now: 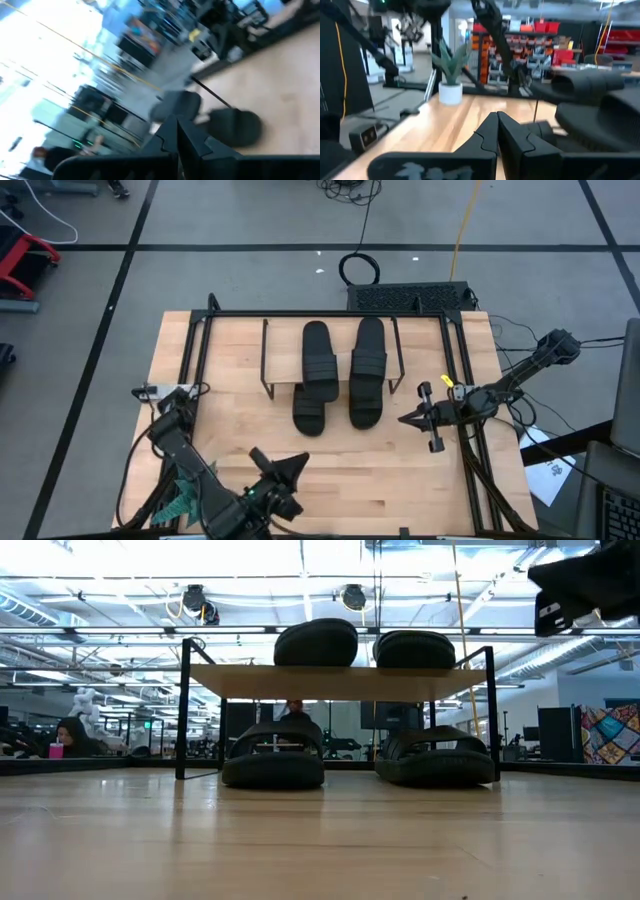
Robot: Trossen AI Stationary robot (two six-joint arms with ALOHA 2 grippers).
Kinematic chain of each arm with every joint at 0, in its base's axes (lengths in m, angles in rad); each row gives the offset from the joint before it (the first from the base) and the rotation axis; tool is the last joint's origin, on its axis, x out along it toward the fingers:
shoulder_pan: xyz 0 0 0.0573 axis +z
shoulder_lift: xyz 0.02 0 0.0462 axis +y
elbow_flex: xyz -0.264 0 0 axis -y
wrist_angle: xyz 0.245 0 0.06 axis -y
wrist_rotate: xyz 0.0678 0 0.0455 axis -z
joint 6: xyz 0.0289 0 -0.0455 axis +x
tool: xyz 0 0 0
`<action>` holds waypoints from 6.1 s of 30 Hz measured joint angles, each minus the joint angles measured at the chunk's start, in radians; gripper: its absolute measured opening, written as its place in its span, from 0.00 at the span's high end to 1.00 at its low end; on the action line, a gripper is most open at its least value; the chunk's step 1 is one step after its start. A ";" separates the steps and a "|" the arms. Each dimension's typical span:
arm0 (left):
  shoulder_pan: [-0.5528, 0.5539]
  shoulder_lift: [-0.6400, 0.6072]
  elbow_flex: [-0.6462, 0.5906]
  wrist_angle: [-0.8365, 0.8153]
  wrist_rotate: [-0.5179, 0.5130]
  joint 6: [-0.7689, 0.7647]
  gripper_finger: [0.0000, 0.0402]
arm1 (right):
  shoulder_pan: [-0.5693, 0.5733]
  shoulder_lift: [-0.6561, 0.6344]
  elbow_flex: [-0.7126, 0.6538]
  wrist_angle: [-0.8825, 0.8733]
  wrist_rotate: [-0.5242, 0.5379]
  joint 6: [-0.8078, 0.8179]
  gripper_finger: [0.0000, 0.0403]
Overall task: Pick and place slides into the shelf
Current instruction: Adjust the shelf
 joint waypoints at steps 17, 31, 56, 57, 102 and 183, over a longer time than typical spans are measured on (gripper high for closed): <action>0.199 -0.469 -0.675 0.005 -0.090 -0.299 1.00 | -0.001 0.003 0.046 0.023 -0.052 -0.131 1.00; 0.346 -0.660 -0.563 0.818 1.104 1.103 1.00 | -0.001 0.003 0.048 -0.005 -0.050 -0.171 1.00; 0.766 -1.354 -1.670 2.102 1.196 0.952 1.00 | -0.044 -0.068 0.089 -0.164 0.057 -0.149 1.00; 0.780 -1.351 -1.725 2.142 1.203 0.946 1.00 | -0.055 -0.077 0.125 -0.240 0.056 -0.130 1.00; 0.898 -1.679 -1.866 1.558 1.201 1.043 1.00 | -0.500 -0.124 0.324 -0.740 -0.131 -0.139 1.00; 0.900 -1.433 -1.861 1.570 1.045 0.628 1.00 | -0.554 -0.111 0.344 -1.026 0.026 0.126 1.00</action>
